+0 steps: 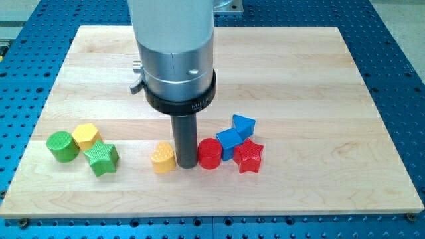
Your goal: Move the heart into the green star
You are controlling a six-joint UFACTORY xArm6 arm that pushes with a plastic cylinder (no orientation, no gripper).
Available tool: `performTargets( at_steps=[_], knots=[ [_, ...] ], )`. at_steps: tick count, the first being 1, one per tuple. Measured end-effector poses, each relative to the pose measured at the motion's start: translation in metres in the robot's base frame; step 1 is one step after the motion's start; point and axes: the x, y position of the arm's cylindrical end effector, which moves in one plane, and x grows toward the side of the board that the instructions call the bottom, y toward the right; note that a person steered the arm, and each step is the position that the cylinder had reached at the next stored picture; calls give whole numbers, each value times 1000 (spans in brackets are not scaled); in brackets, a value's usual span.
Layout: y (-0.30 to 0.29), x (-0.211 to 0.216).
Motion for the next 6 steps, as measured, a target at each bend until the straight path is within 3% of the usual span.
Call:
performTargets(
  at_steps=[2, 6],
  knots=[
    [-3, 0],
    [-90, 0]
  ],
)
